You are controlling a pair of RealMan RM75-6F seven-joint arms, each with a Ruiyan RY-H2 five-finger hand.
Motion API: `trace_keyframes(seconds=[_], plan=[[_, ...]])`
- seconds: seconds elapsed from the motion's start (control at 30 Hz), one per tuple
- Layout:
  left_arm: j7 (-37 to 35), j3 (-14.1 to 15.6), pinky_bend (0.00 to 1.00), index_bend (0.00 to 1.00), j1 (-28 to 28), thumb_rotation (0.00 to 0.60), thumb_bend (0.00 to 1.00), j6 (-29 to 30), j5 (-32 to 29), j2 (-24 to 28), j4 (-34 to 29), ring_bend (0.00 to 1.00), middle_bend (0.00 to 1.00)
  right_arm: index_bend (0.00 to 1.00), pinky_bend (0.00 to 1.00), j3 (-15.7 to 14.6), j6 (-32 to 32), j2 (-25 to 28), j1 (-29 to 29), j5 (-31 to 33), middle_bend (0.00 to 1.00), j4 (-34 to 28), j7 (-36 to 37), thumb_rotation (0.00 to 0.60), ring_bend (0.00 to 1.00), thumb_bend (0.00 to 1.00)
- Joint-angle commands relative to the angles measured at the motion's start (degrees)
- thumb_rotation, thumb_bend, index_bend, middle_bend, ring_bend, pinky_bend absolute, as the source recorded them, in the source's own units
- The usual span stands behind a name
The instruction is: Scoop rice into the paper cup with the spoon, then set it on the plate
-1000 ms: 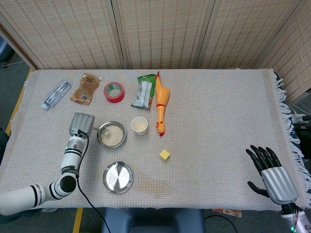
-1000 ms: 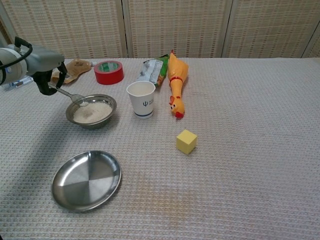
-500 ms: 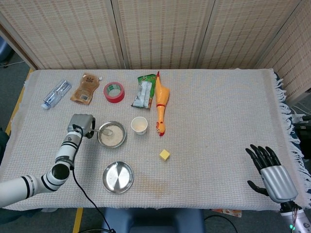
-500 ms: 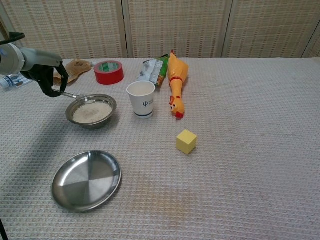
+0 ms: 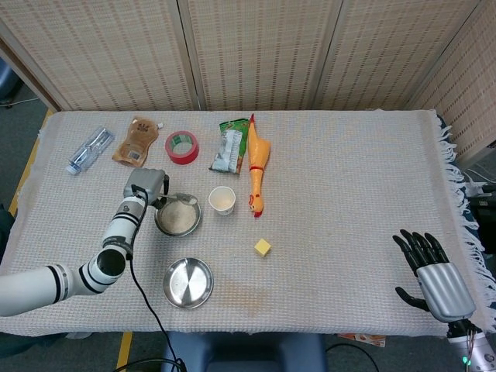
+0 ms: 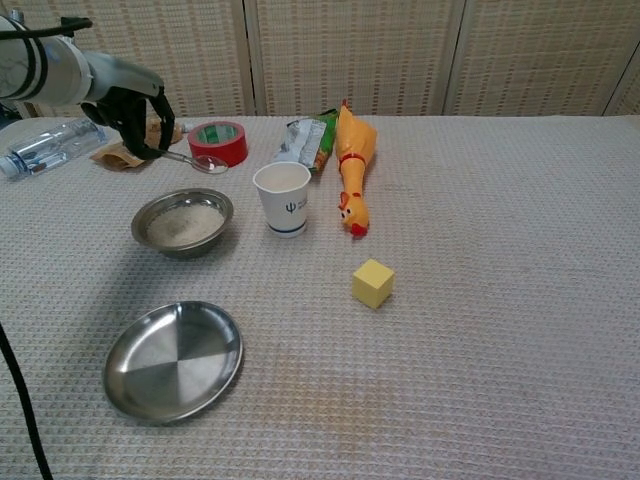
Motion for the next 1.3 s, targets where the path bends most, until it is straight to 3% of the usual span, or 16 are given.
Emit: trace_keyframes(seconds=[0.03,0.33,0.6,0.9,1.3], plan=[[0.8,0.6,1.0,0.67,-2.8,0.6,0.42,0.9,-2.6,-0.8,0.7,1.0,1.0,0.0,0.0,0.1,-0.1,0.1,0.1,0.1,0.0,0.0,0.1,0.6,0.0,0.1],[3.3,3.2,1.0,0.67,-7.7,0.6,0.42,3.6,-3.8,-4.9,4.0,1.0,1.0,0.0,0.0,0.6,-0.6,0.6,0.4,1.4,0.0,0.2,1.4,0.6,0.0,0.1],[3.2,4.2,1.0,0.67,-8.9,0.6,0.42,5.4,-1.7,-7.8,5.7,1.0,1.0,0.0,0.0,0.8,-0.7,1.0,0.5,2.0,0.0,0.2,2.2,0.6,0.0,0.1],[2.6,6.0,1.0,0.67,-8.7,0.6,0.41,11.3,7.8,-10.8,4.1,1.0,1.0,0.0,0.0,0.6,-0.5,1.1,0.4,1.6,0.0,-0.1,2.1,0.6,0.0,0.1],[5.8,10.4,1.0,0.67,-6.3,0.6,0.41,19.7,21.4,-18.5,12.4,1.0,1.0,0.0,0.0,0.5,0.3,1.4,0.1,1.0,0.0,-0.1,2.5,0.6,0.0,0.1]])
